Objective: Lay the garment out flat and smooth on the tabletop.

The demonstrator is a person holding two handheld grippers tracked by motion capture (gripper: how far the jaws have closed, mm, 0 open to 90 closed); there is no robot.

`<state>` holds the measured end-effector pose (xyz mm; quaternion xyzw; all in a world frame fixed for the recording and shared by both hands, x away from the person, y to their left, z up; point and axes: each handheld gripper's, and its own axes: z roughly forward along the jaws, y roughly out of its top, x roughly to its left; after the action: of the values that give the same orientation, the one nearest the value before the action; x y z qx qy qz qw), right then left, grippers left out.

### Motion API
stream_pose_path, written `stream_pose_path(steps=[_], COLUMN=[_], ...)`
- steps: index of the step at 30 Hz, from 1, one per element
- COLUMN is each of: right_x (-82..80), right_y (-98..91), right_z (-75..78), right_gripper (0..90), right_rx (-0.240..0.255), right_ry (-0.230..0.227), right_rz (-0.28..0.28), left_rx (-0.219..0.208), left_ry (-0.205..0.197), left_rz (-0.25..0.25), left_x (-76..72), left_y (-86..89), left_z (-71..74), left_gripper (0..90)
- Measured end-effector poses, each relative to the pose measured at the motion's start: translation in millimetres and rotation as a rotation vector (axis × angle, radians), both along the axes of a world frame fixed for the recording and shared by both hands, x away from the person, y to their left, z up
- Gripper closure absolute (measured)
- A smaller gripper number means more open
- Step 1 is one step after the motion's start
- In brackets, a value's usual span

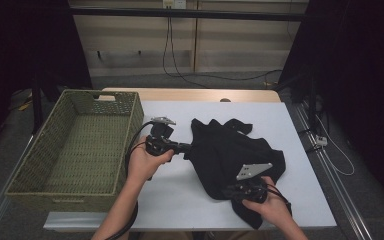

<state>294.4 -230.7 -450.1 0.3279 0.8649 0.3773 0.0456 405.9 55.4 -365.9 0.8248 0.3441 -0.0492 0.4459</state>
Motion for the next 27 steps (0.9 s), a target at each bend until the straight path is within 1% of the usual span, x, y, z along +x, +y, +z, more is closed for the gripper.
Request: stream_pose_path(steps=[2,3,4,5,7,8,9,11,12,13,15,16,17,18,19,21,22,23,24,25,26,27], right_x=[-4.0,-6.2,-7.7,-8.0,-6.5,-5.2,-4.0,-2.3,-1.7,-0.6,1.7,3.4,5.4,7.3,9.3,12.8,14.0,14.4,14.1,13.7,13.7,13.7], right_y=[10.2,14.6,17.4,18.5,16.5,14.1,11.4,5.8,3.6,2.0,1.7,3.3,6.1,9.9,14.5,25.4,31.1,37.0,42.4,46.5,48.8,50.3], right_z=[-0.2,-0.5,-0.9,-1.0,0.2,1.6,3.9,9.6,12.2,14.3,15.7,14.8,13.2,11.0,8.1,1.2,-2.1,-5.0,-7.7,-9.8,-9.1,-8.2], right_gripper=[82.4,81.8,79.9,75.4,66.6,60.1,53.3,49.0,42.9,38.7,35.7,32.7,31.4,32.8,38.4,45.5,59.4,71.0,76.2,83.3,86.9,87.4], right_rx=[0.021,0.031,0.038,0.044,0.052,0.061,0.073,0.096,0.119,0.147,0.19,0.198,0.192,0.178,0.165,0.14,0.122,0.1,0.076,0.059,0.055,0.057], right_ry=[0.03,0.049,0.048,0.048,0.026,0.018,0.006,-0.04,-0.063,-0.078,-0.101,-0.103,-0.095,-0.092,-0.084,-0.069,-0.058,-0.049,-0.052,-0.063,-0.062,-0.045], right_rz=[0.08,0.112,0.126,0.126,0.067,0.043,0.0,-0.052,-0.086,-0.122,-0.168,-0.179,-0.18,-0.174,-0.152,-0.108,-0.08,-0.041,-0.029,-0.024,-0.011,0.001], left_rx=[0.008,0.015,0.022,0.029,0.036,0.044,0.049,0.06,0.059,0.067,0.081,0.083,0.089,0.095,0.098,0.099,0.103,0.101,0.1,0.099,0.099,0.095], left_ry=[0.001,0.003,0.004,0.008,0.017,0.018,0.02,0.023,0.03,0.032,0.036,0.036,0.039,0.039,0.04,0.043,0.042,0.043,0.04,0.036,0.032,0.023], left_rz=[-0.002,-0.001,-0.002,-0.006,-0.007,-0.011,-0.013,-0.015,-0.012,-0.014,-0.019,-0.015,-0.02,-0.015,-0.017,-0.011,-0.012,-0.009,-0.002,0.007,0.007,0.017], left_x=[0.5,0.5,0.7,1.0,1.0,1.1,1.2,1.5,1.2,1.4,1.2,0.9,0.9,0.3,0.1,-0.2,0.2,0.4,0.4,0.5,0.9,0.9], left_y=[-0.3,-0.8,-1.3,-1.8,-3.5,-4.1,-4.7,-5.6,-6.5,-6.9,-8.0,-8.7,-8.9,-9.3,-8.8,-8.0,-6.7,-5.4,-4.2,-3.1,-1.6,-0.8], left_z=[-1.2,-2.1,-3.3,-4.6,-7.2,-8.4,-9.4,-11.7,-12.9,-13.9,-16.1,-17.2,-18.1,-18.7,-19.0,-19.7,-19.8,-19.8,-19.6,-19.5,-19.2,-18.9], left_gripper=[88.9,88.9,88.9,88.9,88.9,88.9,88.9,88.9,88.9,88.9,88.8,88.8,88.8,88.8,88.8,88.7,88.7,88.7,88.5,88.2,87.8,86.9])
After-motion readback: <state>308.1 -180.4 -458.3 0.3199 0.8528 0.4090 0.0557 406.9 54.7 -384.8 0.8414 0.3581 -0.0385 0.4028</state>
